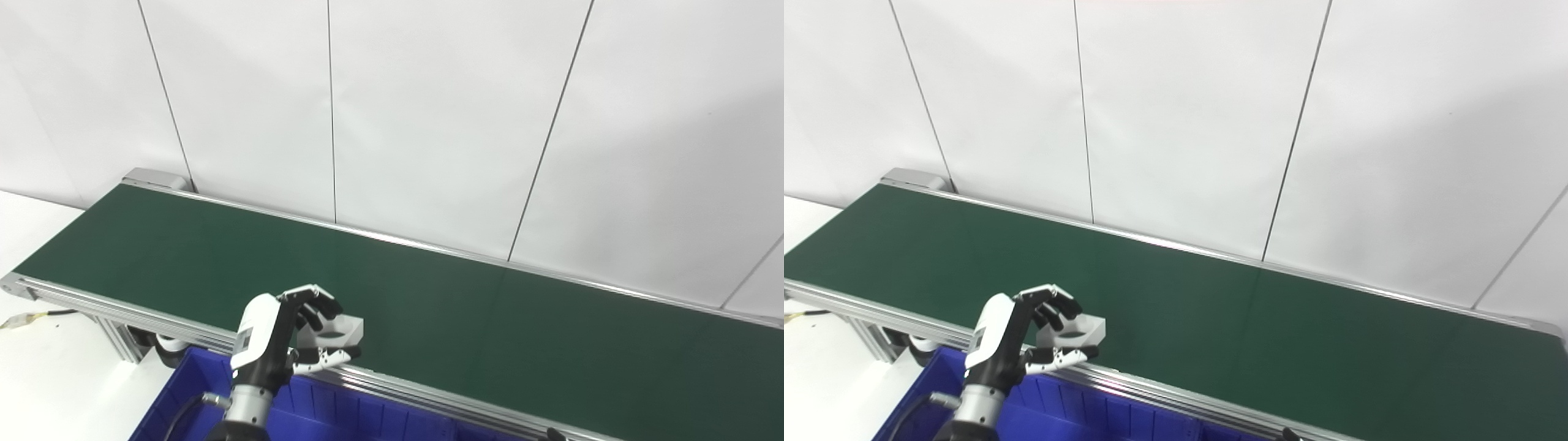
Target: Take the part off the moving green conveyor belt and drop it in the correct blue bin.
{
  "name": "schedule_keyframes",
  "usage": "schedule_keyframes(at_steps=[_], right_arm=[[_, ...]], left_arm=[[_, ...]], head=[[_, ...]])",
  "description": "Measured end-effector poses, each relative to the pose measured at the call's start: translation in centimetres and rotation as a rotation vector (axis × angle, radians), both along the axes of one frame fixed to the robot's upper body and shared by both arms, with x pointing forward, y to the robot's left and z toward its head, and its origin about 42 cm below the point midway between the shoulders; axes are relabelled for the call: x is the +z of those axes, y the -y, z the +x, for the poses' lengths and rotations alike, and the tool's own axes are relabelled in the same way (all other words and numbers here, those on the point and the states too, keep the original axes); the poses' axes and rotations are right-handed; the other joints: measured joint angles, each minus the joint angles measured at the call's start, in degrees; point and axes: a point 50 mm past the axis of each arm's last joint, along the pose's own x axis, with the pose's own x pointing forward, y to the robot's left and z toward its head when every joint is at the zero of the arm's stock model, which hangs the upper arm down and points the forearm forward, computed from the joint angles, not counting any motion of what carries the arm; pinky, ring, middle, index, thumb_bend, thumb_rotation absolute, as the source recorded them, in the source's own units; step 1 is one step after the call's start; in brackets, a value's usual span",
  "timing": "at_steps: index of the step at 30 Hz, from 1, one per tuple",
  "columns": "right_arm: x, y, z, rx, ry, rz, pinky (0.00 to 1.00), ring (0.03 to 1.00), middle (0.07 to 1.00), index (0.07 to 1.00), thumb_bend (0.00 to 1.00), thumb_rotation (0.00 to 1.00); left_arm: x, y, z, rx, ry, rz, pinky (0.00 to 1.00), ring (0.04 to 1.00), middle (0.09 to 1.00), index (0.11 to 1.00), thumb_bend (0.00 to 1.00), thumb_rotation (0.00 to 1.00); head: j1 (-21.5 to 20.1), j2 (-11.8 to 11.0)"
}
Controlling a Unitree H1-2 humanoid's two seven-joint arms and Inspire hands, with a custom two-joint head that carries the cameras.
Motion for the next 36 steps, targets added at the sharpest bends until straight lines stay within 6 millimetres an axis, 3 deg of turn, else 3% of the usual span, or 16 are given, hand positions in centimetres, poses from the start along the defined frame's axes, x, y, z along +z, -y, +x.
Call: schedule_keyframes(at_steps=[11,13,19,20,22,27,33,36], right_arm=[[1.0,-0.2,-0.2,0.001,0.007,0.004,0.82,0.871,0.882,0.924,1.0,0.23],[1.2,-0.2,-0.3,-0.001,0.0,0.005,0.83,0.876,0.886,0.928,1.0,0.22],[1.4,-0.4,-0.3,-0.001,-0.002,0.002,0.84,0.879,0.892,0.934,1.0,0.29],[1.4,-0.4,-0.3,-0.001,-0.002,-0.001,0.83,0.877,0.891,0.933,1.0,0.3],[1.4,-0.5,-0.3,-0.001,-0.002,-0.004,0.82,0.872,0.888,0.932,1.0,0.33],[1.5,-0.6,-0.2,-0.002,0.004,-0.005,0.81,0.862,0.879,0.928,1.0,0.35],[1.8,-0.6,0.4,-0.005,0.021,-0.01,0.8,0.853,0.873,0.927,1.0,0.38],[2.1,-0.7,0.6,-0.008,0.018,-0.006,0.81,0.855,0.874,0.929,1.0,0.39]], left_arm=[[-1.7,-0.2,-3.7,-0.059,-0.049,-0.019,0.32,0.429,0.529,0.494,0.47,0.0],[-2.0,-0.3,-4.2,-0.08,-0.052,-0.024,0.33,0.437,0.526,0.486,0.47,0.0],[-3.0,-0.8,-5.4,-0.129,-0.108,-0.011,0.36,0.447,0.515,0.482,0.47,0.0],[-3.1,-0.8,-5.5,-0.141,-0.118,-0.01,0.36,0.44,0.507,0.494,0.47,0.0],[-3.2,-0.7,-5.6,-0.162,-0.135,-0.009,0.36,0.438,0.499,0.502,0.47,0.0],[-3.2,-0.9,-5.4,-0.227,-0.187,0.024,0.39,0.459,0.498,0.488,0.48,0.0],[-3.1,0.0,-4.9,-0.293,-0.269,0.062,0.34,0.429,0.499,0.525,0.47,0.0],[-2.8,0.3,-4.6,-0.323,-0.294,0.078,0.35,0.433,0.489,0.531,0.47,0.0]], head=[[-1.93,3.86],[-3.25,5.88],[-5.01,8.7],[-5.44,10.09],[-5.62,10.37],[-8.08,15.11],[-9.05,16.7],[-9.4,18.54]])
